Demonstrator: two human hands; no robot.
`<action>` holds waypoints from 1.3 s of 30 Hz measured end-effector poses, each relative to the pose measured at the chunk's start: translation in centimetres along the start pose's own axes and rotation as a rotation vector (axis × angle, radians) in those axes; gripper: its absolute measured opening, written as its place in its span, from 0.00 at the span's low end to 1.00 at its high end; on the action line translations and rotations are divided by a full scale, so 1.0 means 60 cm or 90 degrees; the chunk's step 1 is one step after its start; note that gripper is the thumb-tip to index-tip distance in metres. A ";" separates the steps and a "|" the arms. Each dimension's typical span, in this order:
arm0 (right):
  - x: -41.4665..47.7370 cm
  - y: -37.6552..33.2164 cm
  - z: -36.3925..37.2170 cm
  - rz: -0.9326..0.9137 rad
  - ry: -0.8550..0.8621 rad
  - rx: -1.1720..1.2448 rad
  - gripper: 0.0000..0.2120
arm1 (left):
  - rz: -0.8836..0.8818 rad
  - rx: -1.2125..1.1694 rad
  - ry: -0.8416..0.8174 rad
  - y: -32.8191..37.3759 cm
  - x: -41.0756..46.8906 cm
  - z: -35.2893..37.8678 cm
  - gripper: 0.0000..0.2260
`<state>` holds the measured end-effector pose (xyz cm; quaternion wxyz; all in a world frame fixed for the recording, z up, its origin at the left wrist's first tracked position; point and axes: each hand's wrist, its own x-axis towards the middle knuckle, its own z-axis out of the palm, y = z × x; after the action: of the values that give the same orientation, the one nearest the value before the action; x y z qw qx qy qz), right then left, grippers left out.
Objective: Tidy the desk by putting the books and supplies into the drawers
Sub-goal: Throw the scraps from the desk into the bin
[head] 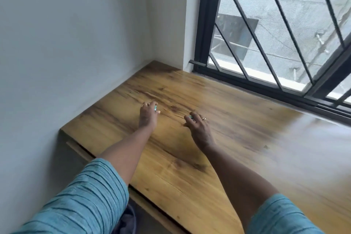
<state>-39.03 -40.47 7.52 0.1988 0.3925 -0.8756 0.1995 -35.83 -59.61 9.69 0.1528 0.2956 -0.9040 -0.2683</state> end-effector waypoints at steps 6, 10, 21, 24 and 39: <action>-0.011 -0.176 0.021 -0.053 -0.013 0.092 0.10 | 0.048 -0.071 0.056 -0.095 -0.112 -0.101 0.16; -0.031 -0.313 0.050 -0.113 -0.011 0.163 0.08 | 0.046 -0.082 0.120 -0.181 -0.199 -0.151 0.14; -0.221 -0.517 0.198 -0.115 -0.327 0.228 0.12 | -0.273 -0.170 0.116 -0.426 -0.405 -0.110 0.14; -0.253 -0.524 0.229 -0.005 -0.424 0.282 0.17 | -0.438 -0.180 0.022 -0.484 -0.434 -0.059 0.16; -0.336 -0.498 0.542 0.045 -0.663 0.271 0.23 | -0.720 -0.265 -0.099 -0.697 -0.438 0.181 0.23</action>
<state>-10.01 -62.96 -24.22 -0.3501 0.4412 -0.8111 0.1579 -1.17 -67.62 -26.27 -0.0255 0.6738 -0.5436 -0.4999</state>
